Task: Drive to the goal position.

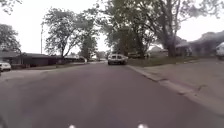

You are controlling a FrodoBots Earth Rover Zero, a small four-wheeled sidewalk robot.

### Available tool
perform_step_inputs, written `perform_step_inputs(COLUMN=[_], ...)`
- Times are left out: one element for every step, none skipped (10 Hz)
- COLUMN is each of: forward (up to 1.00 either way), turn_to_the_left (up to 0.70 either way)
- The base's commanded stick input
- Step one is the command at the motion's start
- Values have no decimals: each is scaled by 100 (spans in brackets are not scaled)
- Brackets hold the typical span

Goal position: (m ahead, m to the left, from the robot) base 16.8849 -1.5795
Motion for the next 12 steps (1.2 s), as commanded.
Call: perform_step_inputs(forward=[100,100,100,100,100,100,100,100,100,100,100,100], turn_to_the_left=[30,22,10,1,0,0,0,0,0,0,0,0])
